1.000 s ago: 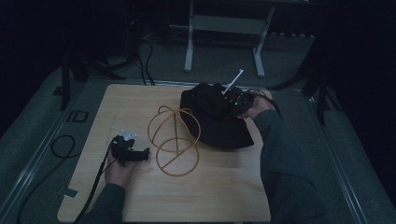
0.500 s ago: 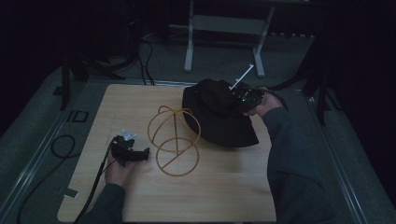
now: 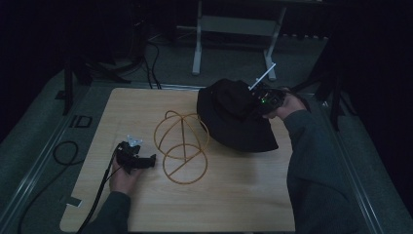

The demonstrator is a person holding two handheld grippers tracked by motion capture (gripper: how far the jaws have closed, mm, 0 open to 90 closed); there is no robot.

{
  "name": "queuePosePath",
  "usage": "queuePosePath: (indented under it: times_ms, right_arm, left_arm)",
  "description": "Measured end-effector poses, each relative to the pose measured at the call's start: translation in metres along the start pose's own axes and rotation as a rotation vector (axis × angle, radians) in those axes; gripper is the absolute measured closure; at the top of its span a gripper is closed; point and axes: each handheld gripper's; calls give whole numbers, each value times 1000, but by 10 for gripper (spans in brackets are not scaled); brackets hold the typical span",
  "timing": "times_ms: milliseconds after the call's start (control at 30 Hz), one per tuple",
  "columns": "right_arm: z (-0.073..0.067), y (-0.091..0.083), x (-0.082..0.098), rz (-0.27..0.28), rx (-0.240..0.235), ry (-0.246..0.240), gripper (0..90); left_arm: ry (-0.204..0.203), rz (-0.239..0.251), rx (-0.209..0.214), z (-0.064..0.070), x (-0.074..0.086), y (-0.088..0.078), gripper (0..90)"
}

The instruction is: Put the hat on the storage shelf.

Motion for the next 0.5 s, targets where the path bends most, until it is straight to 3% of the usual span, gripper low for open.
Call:
queuePosePath:
  times_ms: [500]
  right_arm:
    - [-2,-17,7,38,-15,-16,874]
  left_arm:
    - [2,2,-1,0,0,0,16]
Point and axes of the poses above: each handheld gripper's, and its own axes: y roughly forward along the jaws, x roughly out of its underside, z roughly to its right, and after that the axes turned 1 degree about -z, right-handed
